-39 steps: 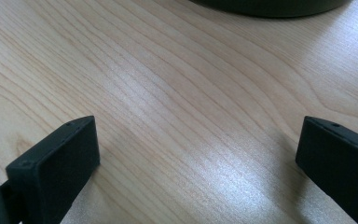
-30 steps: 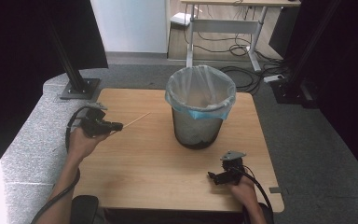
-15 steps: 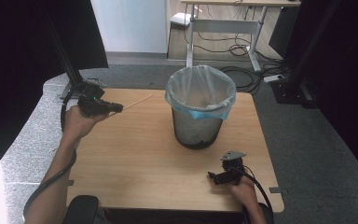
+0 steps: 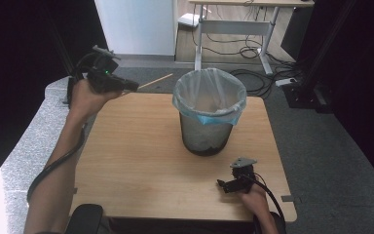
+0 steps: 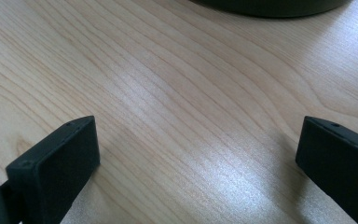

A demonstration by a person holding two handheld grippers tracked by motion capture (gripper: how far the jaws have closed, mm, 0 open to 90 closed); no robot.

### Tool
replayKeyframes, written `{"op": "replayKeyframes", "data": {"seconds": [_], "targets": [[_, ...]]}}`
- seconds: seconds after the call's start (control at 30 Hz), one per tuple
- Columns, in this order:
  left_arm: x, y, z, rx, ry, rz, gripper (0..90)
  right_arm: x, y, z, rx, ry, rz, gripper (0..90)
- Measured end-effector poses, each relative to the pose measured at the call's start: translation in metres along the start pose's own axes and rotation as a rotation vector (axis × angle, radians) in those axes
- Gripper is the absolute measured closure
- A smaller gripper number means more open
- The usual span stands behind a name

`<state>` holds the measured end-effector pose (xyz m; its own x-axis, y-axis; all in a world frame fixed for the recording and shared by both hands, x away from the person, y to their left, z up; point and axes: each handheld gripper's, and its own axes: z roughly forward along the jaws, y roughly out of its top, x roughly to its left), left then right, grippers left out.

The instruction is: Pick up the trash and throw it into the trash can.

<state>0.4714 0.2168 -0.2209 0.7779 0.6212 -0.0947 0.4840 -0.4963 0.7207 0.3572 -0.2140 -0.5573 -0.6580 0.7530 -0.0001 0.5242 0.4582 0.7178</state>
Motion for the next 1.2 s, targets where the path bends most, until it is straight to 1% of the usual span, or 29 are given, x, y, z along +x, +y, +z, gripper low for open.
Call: {"op": "replayKeyframes", "data": {"seconds": [0.13,0.23,0.27,0.33,0.47,0.5,0.53,0.57,0.6,0.63,0.67,0.7,0.73,0.77,0.83,0.87,0.93,0.97,1.03,1.07,1.1,1.13,1.2], "targets": [[-0.01,0.023,0.021,0.019,-0.032,0.029,86.2,0.0,0.0,0.0,0.0,0.005,-0.002,0.0],[-0.017,0.038,0.043,0.045,-0.054,0.042,86.2,0.0,0.0,0.0,0.0,0.007,-0.003,0.0],[-0.019,0.042,0.048,0.052,-0.059,0.045,86.2,0.0,0.0,0.0,0.0,0.007,-0.003,0.0],[-0.023,0.05,0.064,0.074,-0.071,0.055,86.2,0.0,0.0,0.0,0.0,0.008,-0.004,0.0],[-0.031,0.061,0.091,0.104,-0.09,0.061,86.1,0.0,0.0,0.0,0.001,0.009,-0.007,0.0],[-0.033,0.063,0.101,0.115,-0.094,0.065,86.1,0.0,0.0,0.0,0.0,0.009,-0.008,0.0],[-0.035,0.064,0.106,0.122,-0.091,0.069,85.9,0.0,0.0,0.0,0.0,0.01,-0.007,0.0],[-0.038,0.067,0.119,0.133,-0.074,0.089,84.9,0.0,0.0,0.0,0.0,0.011,-0.008,0.0],[-0.038,0.067,0.119,0.133,-0.074,0.089,84.7,0.0,0.0,0.0,0.0,0.011,-0.008,0.0],[-0.04,0.069,0.123,0.121,-0.066,0.092,84.7,0.0,0.0,0.0,0.0,0.012,-0.008,0.0],[-0.04,0.07,0.126,0.106,-0.053,0.092,65.7,0.0,0.0,0.0,-0.001,0.014,-0.01,0.0],[-0.041,0.071,0.128,0.085,-0.04,0.093,65.7,0.0,0.0,0.0,-0.001,0.014,-0.01,0.0],[-0.041,0.071,0.13,0.074,-0.034,0.099,52.7,0.001,0.0,0.0,-0.001,0.015,-0.011,0.0],[-0.041,0.071,0.131,0.078,-0.02,0.11,43.4,0.001,0.0,0.0,-0.001,0.016,-0.011,0.0],[-0.042,0.069,0.13,0.08,0.014,0.123,30.0,0.001,0.0,0.0,-0.001,0.017,-0.012,0.0],[-0.041,0.066,0.127,0.074,0.02,0.119,25.8,0.001,0.0,0.0,-0.001,0.018,-0.013,0.0],[-0.039,0.061,0.122,0.064,0.027,0.108,13.8,0.001,0.0,0.0,-0.001,0.018,-0.014,0.0],[-0.038,0.058,0.119,0.063,0.036,0.111,13.8,0.001,0.0,0.0,-0.001,0.018,-0.014,0.0],[-0.037,0.051,0.113,0.056,0.051,0.123,5.6,0.001,0.0,0.0,0.0,0.018,-0.014,0.0],[-0.036,0.047,0.11,0.057,0.054,0.127,5.6,0.001,0.0,0.0,0.0,0.018,-0.014,0.0],[-0.035,0.042,0.105,0.05,0.049,0.134,1.9,0.001,0.0,0.0,-0.001,0.018,-0.014,0.0],[-0.034,0.039,0.102,0.047,0.045,0.136,0.0,0.001,0.0,0.0,0.0,0.019,-0.013,0.0],[-0.032,0.031,0.095,0.032,0.038,0.131,0.0,0.001,0.0,0.0,0.0,0.018,-0.013,0.0]]}}
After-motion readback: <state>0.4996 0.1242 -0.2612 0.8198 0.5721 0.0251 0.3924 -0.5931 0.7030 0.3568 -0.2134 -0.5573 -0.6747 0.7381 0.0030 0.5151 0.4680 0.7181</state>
